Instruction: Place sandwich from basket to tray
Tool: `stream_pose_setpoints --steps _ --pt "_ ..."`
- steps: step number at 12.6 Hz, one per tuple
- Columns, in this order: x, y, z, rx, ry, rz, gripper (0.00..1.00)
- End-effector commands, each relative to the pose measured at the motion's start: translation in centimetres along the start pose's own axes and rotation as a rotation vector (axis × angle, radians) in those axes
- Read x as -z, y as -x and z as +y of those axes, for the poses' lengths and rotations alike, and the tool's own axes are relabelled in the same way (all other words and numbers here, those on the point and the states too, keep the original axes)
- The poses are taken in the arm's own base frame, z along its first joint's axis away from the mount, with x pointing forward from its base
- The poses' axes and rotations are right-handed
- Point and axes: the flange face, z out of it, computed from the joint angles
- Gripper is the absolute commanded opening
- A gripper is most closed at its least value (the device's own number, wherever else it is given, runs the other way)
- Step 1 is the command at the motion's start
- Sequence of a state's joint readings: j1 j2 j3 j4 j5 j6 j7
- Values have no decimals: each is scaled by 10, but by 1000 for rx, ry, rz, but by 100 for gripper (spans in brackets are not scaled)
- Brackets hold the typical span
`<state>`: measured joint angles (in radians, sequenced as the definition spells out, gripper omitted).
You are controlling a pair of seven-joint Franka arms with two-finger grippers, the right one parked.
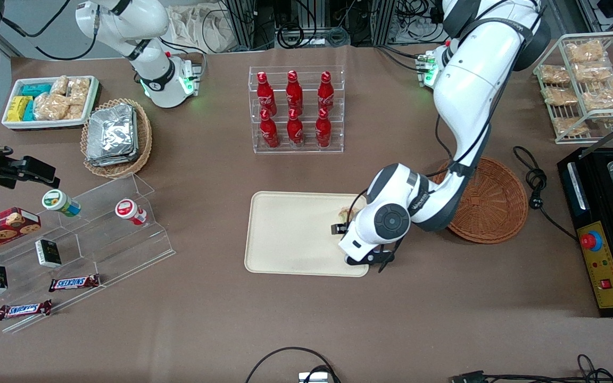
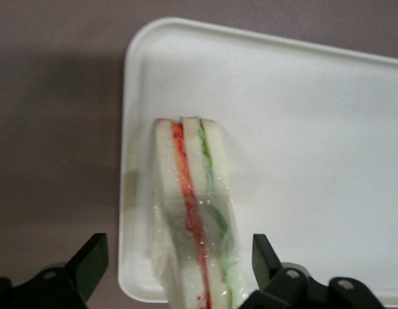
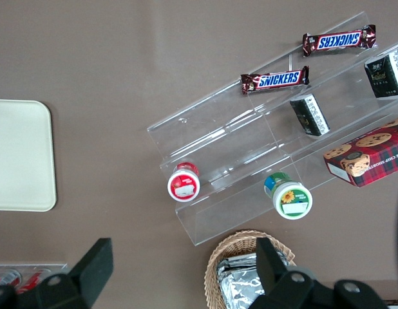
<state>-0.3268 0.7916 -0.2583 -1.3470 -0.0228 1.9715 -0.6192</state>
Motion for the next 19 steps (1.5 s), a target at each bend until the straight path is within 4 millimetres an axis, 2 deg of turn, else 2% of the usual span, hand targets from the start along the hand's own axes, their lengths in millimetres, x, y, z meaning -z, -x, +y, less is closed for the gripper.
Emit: stream_pose_setpoints --steps 1,3,5,6,8,10,11,14,15,19 --pt "47 4 -35 85 -104 -1 99" --pt "74 16 -56 130 -113 33 95" --pt "102 26 -93 173 -103 67 95" --pt "115 36 -106 186 -104 79 95" --pt "134 57 -149 222 -115 90 95" --pt "156 76 -174 238 -121 105 95" --pt "163 80 -195 206 -124 103 95" --pt "180 83 -228 149 -134 77 95" --pt "187 85 -245 101 -139 57 96" --pt "233 100 -293 72 -138 39 100"
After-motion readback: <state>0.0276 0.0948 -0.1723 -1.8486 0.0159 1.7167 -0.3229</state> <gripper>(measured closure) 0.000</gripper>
